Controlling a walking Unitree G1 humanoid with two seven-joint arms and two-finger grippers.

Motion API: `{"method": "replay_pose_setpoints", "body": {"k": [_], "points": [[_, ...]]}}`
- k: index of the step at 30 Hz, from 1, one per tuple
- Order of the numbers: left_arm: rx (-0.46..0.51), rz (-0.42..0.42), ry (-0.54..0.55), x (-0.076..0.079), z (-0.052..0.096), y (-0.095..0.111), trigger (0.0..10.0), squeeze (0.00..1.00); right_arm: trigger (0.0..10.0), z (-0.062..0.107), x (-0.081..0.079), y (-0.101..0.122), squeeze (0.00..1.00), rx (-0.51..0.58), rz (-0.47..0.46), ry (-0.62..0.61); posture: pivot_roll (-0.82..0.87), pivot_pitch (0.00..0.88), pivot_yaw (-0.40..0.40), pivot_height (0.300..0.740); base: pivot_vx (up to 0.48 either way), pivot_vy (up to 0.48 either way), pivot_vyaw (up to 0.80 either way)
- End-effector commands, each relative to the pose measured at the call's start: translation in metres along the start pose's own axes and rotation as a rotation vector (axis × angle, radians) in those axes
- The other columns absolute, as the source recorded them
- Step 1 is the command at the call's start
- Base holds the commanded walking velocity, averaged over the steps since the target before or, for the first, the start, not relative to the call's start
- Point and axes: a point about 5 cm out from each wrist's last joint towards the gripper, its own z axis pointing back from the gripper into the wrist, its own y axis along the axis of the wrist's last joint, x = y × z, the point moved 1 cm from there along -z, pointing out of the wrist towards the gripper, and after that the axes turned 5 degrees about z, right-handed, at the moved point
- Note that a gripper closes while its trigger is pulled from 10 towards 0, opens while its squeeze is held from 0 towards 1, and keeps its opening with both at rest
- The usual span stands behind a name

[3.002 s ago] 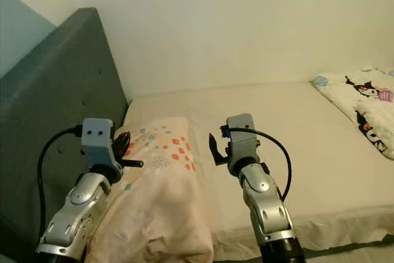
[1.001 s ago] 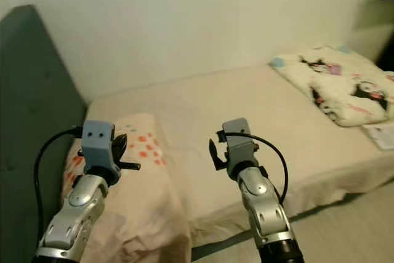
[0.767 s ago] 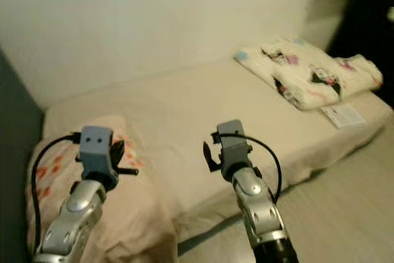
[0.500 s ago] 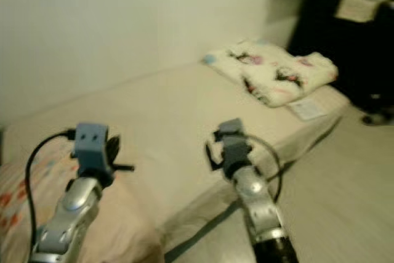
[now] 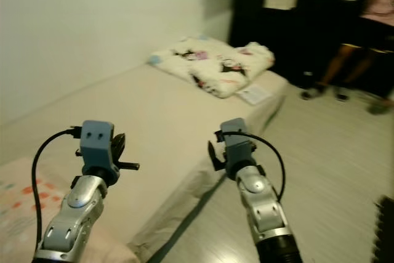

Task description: Clean up the room

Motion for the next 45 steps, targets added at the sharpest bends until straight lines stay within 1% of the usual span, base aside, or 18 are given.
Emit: {"method": "replay_pose_setpoints", "body": {"k": [1,2,3,5,6,7,10,12,13,14,15,17,18,21,24,28,36,45], "points": [[-0.035,-0.004,0.005,-0.001,0.001,-0.006,10.0,0.00,10.0,0.002,0.009,-0.008,0.00,-0.021,-0.002,-0.049,-0.04,0.017,-0.036,0.740,0.000,0.000,-0.80],[-0.035,-0.004,0.005,-0.001,0.001,-0.006,10.0,0.00,10.0,0.002,0.009,-0.008,0.00,-0.021,-0.002,-0.049,-0.04,0.017,-0.036,0.740,0.000,0.000,-0.80],[-0.033,0.004,0.011,-0.004,0.002,-0.007,10.0,0.00,10.0,0.002,0.014,-0.010,0.00,-0.015,-0.001,-0.077,-0.04,0.017,-0.036,0.740,0.000,0.000,-0.80],[-0.033,0.004,0.011,-0.004,0.002,-0.007,10.0,0.00,10.0,0.002,0.014,-0.010,0.00,-0.015,-0.001,-0.077,-0.04,0.017,-0.036,0.740,0.000,0.000,-0.80],[-0.022,0.017,0.022,-0.007,0.003,-0.007,10.0,0.00,10.0,0.003,0.019,-0.010,0.00,-0.006,-0.005,-0.106,-0.04,0.012,-0.032,0.740,0.000,0.000,-0.80],[-0.022,0.017,0.022,-0.007,0.003,-0.007,10.0,0.00,10.0,0.003,0.019,-0.010,0.00,-0.006,-0.005,-0.106,-0.04,0.012,-0.032,0.740,0.000,0.000,-0.80],[0.011,0.047,0.030,-0.013,0.006,-0.004,10.0,0.00,10.0,0.006,0.028,-0.012,0.00,0.008,-0.017,-0.155,-0.04,0.009,-0.026,0.740,0.000,0.000,-0.80],[0.011,0.047,0.030,-0.013,0.006,-0.004,10.0,0.00,10.0,0.006,0.028,-0.012,0.00,0.008,-0.017,-0.155,-0.04,0.009,-0.026,0.740,0.000,0.000,-0.80],[0.021,0.058,0.027,-0.014,0.007,-0.003,10.0,0.00,10.0,0.007,0.032,-0.013,0.00,0.011,-0.025,-0.168,-0.04,0.009,-0.025,0.740,0.000,0.000,-0.80],[0.024,0.093,0.038,-0.018,0.008,-0.002,10.0,0.00,10.0,0.009,0.035,-0.015,0.00,0.013,-0.031,-0.179,-0.04,0.009,-0.026,0.740,0.000,0.000,-0.80],[0.024,0.093,0.038,-0.018,0.008,-0.002,10.0,0.00,10.0,0.009,0.035,-0.015,0.00,0.013,-0.031,-0.179,-0.04,0.009,-0.026,0.740,0.000,0.000,-0.80],[0.027,0.130,0.058,-0.023,0.010,-0.001,10.0,0.00,10.0,0.011,0.038,-0.017,0.00,0.015,-0.037,-0.189,-0.04,0.010,-0.028,0.740,0.000,0.000,-0.80],[0.024,0.126,0.065,-0.025,0.011,-0.001,10.0,0.00,10.0,0.011,0.040,-0.018,0.00,0.015,-0.042,-0.194,-0.04,0.011,-0.030,0.740,0.000,0.000,-0.80],[0.023,0.117,0.067,-0.026,0.011,-0.001,10.0,0.00,10.0,0.012,0.041,-0.019,0.00,0.015,-0.045,-0.197,-0.04,0.011,-0.030,0.740,0.000,0.000,-0.80],[0.024,0.100,0.053,-0.023,0.012,-0.001,10.0,0.00,10.0,0.011,0.040,-0.020,0.00,0.016,-0.044,-0.190,-0.04,0.016,-0.033,0.740,0.000,0.000,-0.80],[0.020,0.098,0.048,-0.019,0.011,-0.002,10.0,0.00,10.0,0.011,0.037,-0.018,0.00,0.024,-0.050,-0.172,-0.04,0.019,-0.032,0.740,0.000,0.000,-0.57],[0.026,0.104,0.023,-0.016,0.012,-0.002,10.0,0.00,10.0,0.011,0.035,-0.019,0.00,0.025,-0.052,-0.161,-0.05,0.027,-0.032,0.740,0.000,0.000,0.00],[0.027,0.087,0.009,-0.012,0.012,-0.001,10.0,0.00,10.0,0.012,0.035,-0.019,0.00,0.025,-0.055,-0.163,-0.05,0.034,-0.035,0.740,0.334,0.000,0.00]]}}
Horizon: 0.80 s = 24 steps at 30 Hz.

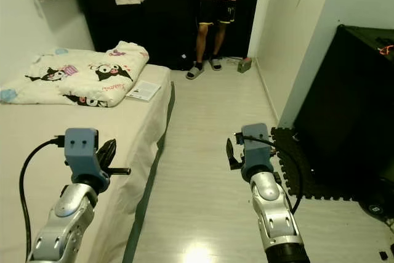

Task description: Clean up the room

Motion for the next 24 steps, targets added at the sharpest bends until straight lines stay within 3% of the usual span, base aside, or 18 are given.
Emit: {"method": "replay_pose_setpoints", "body": {"k": [1,16,24], "points": [[0.004,0.000,-0.006,0.0046,0.0005,0.0007,10.0,0.00,10.0,0.0013,0.0003,-0.0041,0.00,-0.011,-0.019,0.002,-0.05,0.034,-0.035,0.740,0.356,0.000,0.00],[-0.002,0.007,-0.006,0.0056,-0.0001,-0.0010,10.0,0.00,10.0,0.0011,-0.0027,-0.0014,0.00,-0.006,-0.013,0.027,-0.05,0.035,-0.039,0.740,0.354,0.000,0.00],[-0.006,0.009,-0.005,0.0064,-0.0005,-0.0023,10.0,0.00,10.0,0.0009,-0.0052,0.0005,0.00,-0.001,-0.012,0.044,-0.05,0.031,-0.043,0.740,0.349,0.000,-0.70]]}}
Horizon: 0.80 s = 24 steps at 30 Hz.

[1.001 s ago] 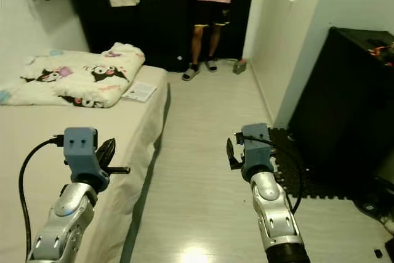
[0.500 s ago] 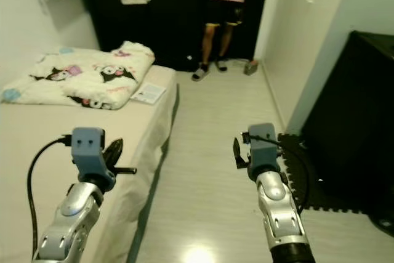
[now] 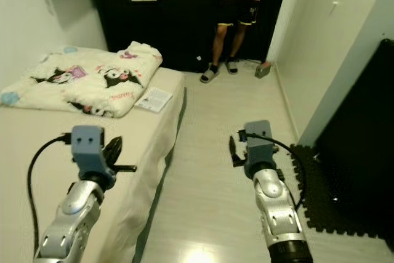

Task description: Clean up the room

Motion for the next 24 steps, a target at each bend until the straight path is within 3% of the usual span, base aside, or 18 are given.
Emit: {"method": "replay_pose_setpoints", "body": {"k": [1,8,24], "points": [[0.005,-0.004,-0.017,0.0050,-0.0011,0.0013,10.0,0.00,10.0,0.0025,0.0075,-0.0058,0.00,-0.024,-0.008,-0.018,-0.05,0.030,-0.044,0.740,0.345,0.000,-0.80],[0.007,-0.001,-0.014,0.0048,-0.0020,0.0018,10.0,0.00,10.0,0.0013,0.0056,-0.0055,0.00,-0.027,-0.016,-0.005,-0.05,0.026,-0.048,0.740,0.341,0.000,-0.78],[0.009,-0.003,-0.014,0.0050,-0.0023,0.0024,10.0,0.00,10.0,0.0007,0.0021,-0.0063,0.00,-0.034,-0.011,0.016,-0.05,0.031,-0.047,0.740,0.330,0.000,0.00]]}}
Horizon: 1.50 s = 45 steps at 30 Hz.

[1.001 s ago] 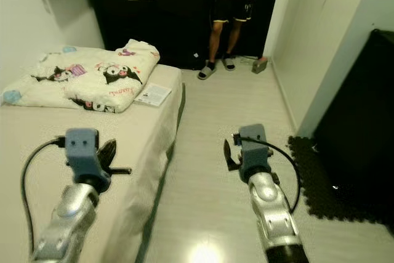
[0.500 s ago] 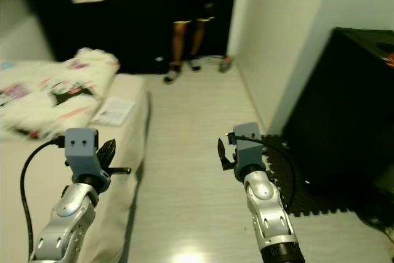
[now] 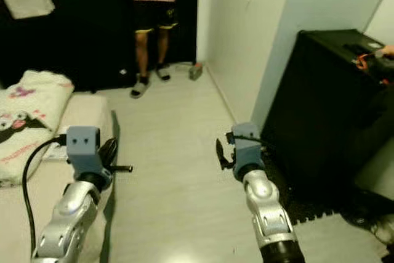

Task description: Clean up the room

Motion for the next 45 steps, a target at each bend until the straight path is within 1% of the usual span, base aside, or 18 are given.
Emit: {"method": "replay_pose_setpoints", "body": {"k": [1,14,45], "points": [[-0.005,-0.007,0.001,-0.0010,0.0006,-0.0007,10.0,0.00,10.0,0.0004,0.0000,-0.0018,0.00,-0.010,-0.017,-0.002,-0.05,0.031,-0.047,0.740,0.326,0.000,0.00],[-0.006,-0.010,-0.009,0.0002,-0.0005,-0.0004,10.0,0.00,10.0,0.0009,0.0010,-0.0023,0.00,-0.011,-0.028,-0.011,-0.05,0.030,-0.042,0.740,0.326,0.000,0.00],[-0.007,-0.002,-0.018,0.0010,-0.0005,-0.0011,10.0,0.00,10.0,-0.0002,0.0006,-0.0012,0.00,-0.009,-0.019,0.003,-0.06,0.017,-0.046,0.740,0.317,0.000,0.00]]}}
